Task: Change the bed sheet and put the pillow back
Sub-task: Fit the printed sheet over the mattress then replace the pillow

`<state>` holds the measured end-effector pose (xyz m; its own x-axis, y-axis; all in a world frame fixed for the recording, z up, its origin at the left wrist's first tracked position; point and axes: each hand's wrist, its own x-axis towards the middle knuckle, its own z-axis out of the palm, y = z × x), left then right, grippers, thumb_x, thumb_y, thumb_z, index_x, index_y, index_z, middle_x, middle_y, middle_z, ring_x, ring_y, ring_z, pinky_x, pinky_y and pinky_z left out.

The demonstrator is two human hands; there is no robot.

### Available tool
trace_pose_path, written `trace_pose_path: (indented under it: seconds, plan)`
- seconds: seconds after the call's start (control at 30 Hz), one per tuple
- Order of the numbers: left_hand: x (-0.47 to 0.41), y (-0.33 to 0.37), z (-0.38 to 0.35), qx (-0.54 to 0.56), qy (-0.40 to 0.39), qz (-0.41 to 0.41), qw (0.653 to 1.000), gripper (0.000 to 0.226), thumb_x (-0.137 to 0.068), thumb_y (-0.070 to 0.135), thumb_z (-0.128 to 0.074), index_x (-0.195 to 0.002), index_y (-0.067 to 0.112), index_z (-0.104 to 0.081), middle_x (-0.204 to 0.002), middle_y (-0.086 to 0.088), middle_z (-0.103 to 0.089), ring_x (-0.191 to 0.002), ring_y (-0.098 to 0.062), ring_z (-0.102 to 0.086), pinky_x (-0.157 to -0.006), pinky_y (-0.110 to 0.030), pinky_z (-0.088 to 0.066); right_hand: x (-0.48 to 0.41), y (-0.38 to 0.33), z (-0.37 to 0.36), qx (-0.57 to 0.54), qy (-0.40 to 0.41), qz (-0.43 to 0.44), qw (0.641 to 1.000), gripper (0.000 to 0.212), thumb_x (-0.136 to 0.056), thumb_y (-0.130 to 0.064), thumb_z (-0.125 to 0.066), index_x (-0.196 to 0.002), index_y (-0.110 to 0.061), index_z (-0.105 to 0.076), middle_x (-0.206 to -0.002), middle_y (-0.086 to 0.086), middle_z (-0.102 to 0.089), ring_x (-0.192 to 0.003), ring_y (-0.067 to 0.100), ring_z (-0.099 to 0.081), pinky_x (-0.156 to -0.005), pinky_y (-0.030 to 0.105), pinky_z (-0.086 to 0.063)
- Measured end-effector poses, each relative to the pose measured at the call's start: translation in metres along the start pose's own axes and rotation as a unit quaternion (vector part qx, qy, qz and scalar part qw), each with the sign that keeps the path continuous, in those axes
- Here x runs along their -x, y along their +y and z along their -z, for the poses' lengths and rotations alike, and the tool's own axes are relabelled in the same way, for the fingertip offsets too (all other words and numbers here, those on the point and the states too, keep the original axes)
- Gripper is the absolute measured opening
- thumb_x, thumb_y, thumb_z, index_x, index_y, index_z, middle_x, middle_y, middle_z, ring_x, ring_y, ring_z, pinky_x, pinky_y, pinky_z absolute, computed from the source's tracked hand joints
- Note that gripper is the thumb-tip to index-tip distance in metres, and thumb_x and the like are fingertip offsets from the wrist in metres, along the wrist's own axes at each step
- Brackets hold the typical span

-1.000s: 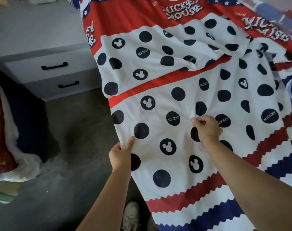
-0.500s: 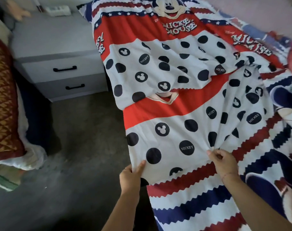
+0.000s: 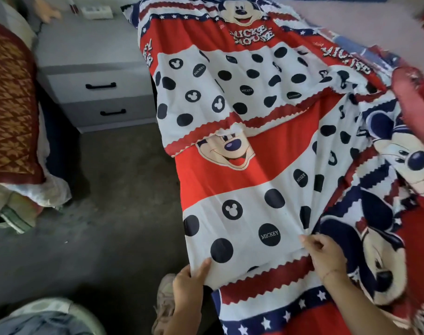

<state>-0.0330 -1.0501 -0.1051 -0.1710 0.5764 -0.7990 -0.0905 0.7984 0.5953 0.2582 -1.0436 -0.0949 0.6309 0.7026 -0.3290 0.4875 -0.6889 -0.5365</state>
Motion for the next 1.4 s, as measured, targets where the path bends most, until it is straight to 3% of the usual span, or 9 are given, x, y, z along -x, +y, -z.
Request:
trace_pose_path:
  seconds: [0.17,0.33,0.5,0.67,0.87,1.07,1.17,1.23,1.4]
  plan:
    - [0.035,-0.029,0.001,-0.054,0.007,-0.016,0.998,0.022,-0.085,0.031,-0.072,-0.073,0.014,-0.065,-0.068,0.002,-0.064,-0.067,-0.008,-0.056,-0.049,-0.007,-0.038,0.035,0.027,0.025,-0.014,-0.017,-0.001,1.0,0.017,-0.087,-0.023,-0.068,-0.074,-0.016,-0.062,-0.083,-0.001,-0.061,-0.082,0.022,-0.058,-0.073,0.033,-0.04]
    - [0.056,-0.059,0.002,-0.067,0.008,-0.001,0.998,0.022,-0.08,0.028,-0.078,-0.07,0.009,-0.071,-0.063,0.004,-0.067,-0.068,-0.006,-0.059,-0.05,-0.005,-0.039,0.063,0.059,0.041,0.013,0.006,-0.02,1.0,0.022,-0.085,-0.022,-0.071,-0.066,-0.02,-0.06,-0.072,-0.001,-0.063,-0.072,0.021,-0.058,-0.069,0.036,-0.043]
    - [0.069,-0.077,0.008,-0.07,-0.003,0.004,0.998,0.028,-0.081,0.032,-0.076,-0.075,0.004,-0.072,-0.062,-0.001,-0.068,-0.064,-0.012,-0.06,-0.047,-0.01,-0.038,0.087,0.074,0.045,-0.015,0.012,-0.024,1.0,0.023,-0.085,-0.016,-0.071,-0.065,-0.017,-0.06,-0.076,0.005,-0.063,-0.074,0.025,-0.058,-0.072,0.035,-0.04]
    - [0.081,-0.1,0.013,-0.058,-0.007,0.015,0.998,0.031,-0.08,0.038,-0.076,-0.079,0.008,-0.073,-0.067,-0.005,-0.072,-0.069,-0.023,-0.067,-0.062,-0.03,-0.049,0.101,0.093,0.044,-0.038,0.027,-0.017,0.999,0.024,-0.086,-0.015,-0.07,-0.065,-0.019,-0.059,-0.077,0.007,-0.061,-0.076,0.027,-0.057,-0.072,0.033,-0.04]
    - [0.108,-0.123,0.014,-0.03,-0.009,0.003,0.999,0.025,-0.087,0.025,-0.071,-0.086,0.001,-0.068,-0.072,-0.007,-0.066,-0.065,-0.016,-0.06,-0.043,-0.009,-0.041,0.118,0.12,0.051,-0.007,0.016,-0.028,0.999,0.02,-0.086,-0.031,-0.069,-0.068,-0.026,-0.06,-0.083,0.0,-0.062,-0.08,0.023,-0.058,-0.089,0.047,-0.044]
    - [0.141,-0.161,0.006,-0.028,0.006,0.014,0.999,0.031,-0.086,0.034,-0.07,-0.09,0.003,-0.069,-0.076,-0.007,-0.068,-0.07,-0.017,-0.063,-0.052,-0.02,-0.044,0.135,0.149,0.073,0.018,-0.013,0.008,1.0,0.019,-0.086,-0.031,-0.069,-0.069,-0.027,-0.06,-0.085,0.002,-0.065,-0.083,0.024,-0.06,-0.085,0.043,-0.046]
    - [0.167,-0.181,0.003,-0.072,0.018,0.017,0.997,0.029,-0.089,0.04,-0.064,-0.083,0.012,-0.063,-0.072,0.002,-0.061,-0.066,-0.007,-0.053,-0.051,-0.015,-0.032,0.149,0.162,0.088,0.032,-0.022,0.022,0.999,0.019,-0.086,-0.031,-0.069,-0.071,-0.025,-0.061,-0.082,-0.004,-0.063,-0.083,0.022,-0.059,-0.083,0.039,-0.043]
    - [0.179,-0.192,0.004,-0.081,0.026,0.014,0.996,0.028,-0.089,0.04,-0.064,-0.082,0.013,-0.063,-0.071,0.004,-0.059,-0.065,-0.004,-0.049,-0.049,-0.014,-0.033,0.156,0.164,0.096,0.038,-0.028,0.039,0.998,0.021,-0.087,-0.03,-0.069,-0.068,-0.027,-0.059,-0.079,-0.011,-0.059,-0.082,0.019,-0.057,-0.08,0.036,-0.041]
    - [0.187,-0.199,0.011,-0.04,0.063,0.018,0.997,0.038,-0.085,0.04,-0.071,-0.085,0.002,-0.069,-0.074,-0.007,-0.067,-0.069,-0.02,-0.06,-0.057,-0.025,-0.041,0.165,0.162,0.098,0.055,-0.044,0.054,0.996,0.024,-0.086,-0.034,-0.068,-0.065,-0.03,-0.057,-0.077,-0.014,-0.057,-0.078,0.015,-0.055,-0.088,0.043,-0.043]
